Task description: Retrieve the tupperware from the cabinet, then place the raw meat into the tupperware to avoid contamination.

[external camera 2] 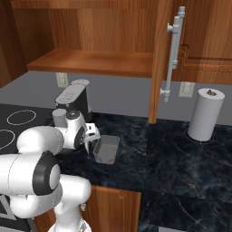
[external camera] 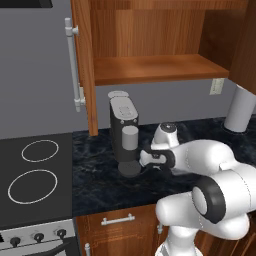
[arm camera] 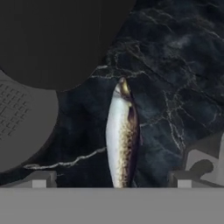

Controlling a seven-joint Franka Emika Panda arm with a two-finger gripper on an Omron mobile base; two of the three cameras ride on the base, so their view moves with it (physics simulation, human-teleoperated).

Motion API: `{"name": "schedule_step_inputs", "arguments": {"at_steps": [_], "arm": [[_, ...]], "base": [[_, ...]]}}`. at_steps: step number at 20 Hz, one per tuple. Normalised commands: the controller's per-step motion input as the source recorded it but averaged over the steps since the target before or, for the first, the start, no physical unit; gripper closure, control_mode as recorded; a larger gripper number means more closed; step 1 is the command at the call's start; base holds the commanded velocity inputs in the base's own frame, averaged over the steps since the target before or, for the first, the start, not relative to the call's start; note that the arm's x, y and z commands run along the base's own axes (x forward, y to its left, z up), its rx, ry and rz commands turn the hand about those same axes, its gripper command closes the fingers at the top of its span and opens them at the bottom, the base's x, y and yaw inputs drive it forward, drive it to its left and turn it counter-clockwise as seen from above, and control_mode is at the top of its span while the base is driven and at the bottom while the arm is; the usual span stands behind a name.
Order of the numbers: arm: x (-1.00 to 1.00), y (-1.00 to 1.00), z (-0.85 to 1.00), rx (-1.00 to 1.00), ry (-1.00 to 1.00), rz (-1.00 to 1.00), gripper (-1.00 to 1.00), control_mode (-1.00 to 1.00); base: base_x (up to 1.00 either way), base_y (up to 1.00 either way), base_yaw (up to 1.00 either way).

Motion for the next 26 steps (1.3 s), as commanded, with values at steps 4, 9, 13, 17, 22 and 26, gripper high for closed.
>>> {"name": "schedule_step_inputs", "arguments": {"at_steps": [4, 9, 13, 17, 22, 26], "arm": [[0.14, -0.07, -0.25, 0.0, 0.0, 0.0, -1.0, -1.0], [0.2, -0.04, -0.3, 0.0, 0.0, 0.01, -1.0, -1.0], [0.09, -0.07, -0.38, 0.0, 0.0, 0.02, -1.0, -1.0], [0.04, -0.02, -0.38, 0.0, 0.0, 0.01, -1.0, -1.0], [0.0, 0.0, -0.31, 0.0, 0.0, 0.01, 1.0, -1.0], [0.0, 0.0, -0.05, 0.0, 0.0, 0.0, 1.0, -1.0]], "base": [[0.0, 0.0, 0.0], [0.0, 0.0, 0.0], [0.0, 0.0, 0.0], [0.0, 0.0, 0.0], [0.0, 0.0, 0.0], [0.0, 0.0, 0.0]]}}
